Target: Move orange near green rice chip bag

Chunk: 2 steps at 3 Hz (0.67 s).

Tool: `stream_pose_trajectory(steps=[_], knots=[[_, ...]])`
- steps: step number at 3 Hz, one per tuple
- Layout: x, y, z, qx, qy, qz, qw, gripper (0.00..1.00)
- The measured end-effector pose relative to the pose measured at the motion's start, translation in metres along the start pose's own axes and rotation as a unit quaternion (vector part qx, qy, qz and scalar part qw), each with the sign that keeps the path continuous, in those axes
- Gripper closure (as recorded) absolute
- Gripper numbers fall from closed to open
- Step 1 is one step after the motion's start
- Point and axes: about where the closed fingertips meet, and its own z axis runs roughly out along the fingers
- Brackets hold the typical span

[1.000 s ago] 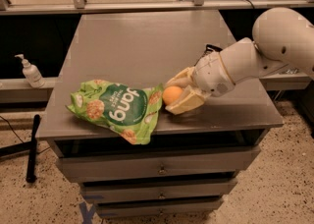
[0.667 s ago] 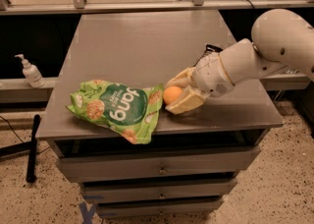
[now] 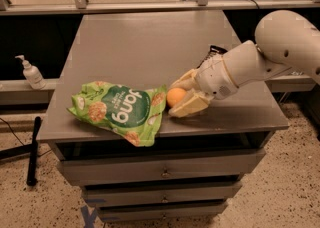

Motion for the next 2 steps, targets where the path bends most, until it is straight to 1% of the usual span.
stream_pose_trajectory(steps=[1,2], knots=[[-0.0001,0.0,0.0006,-0.002,0.002,0.001,1.0,0.0],[-0.0009,-0.0004,-0.0004,-0.003,0.003,0.0,1.0,0.0]])
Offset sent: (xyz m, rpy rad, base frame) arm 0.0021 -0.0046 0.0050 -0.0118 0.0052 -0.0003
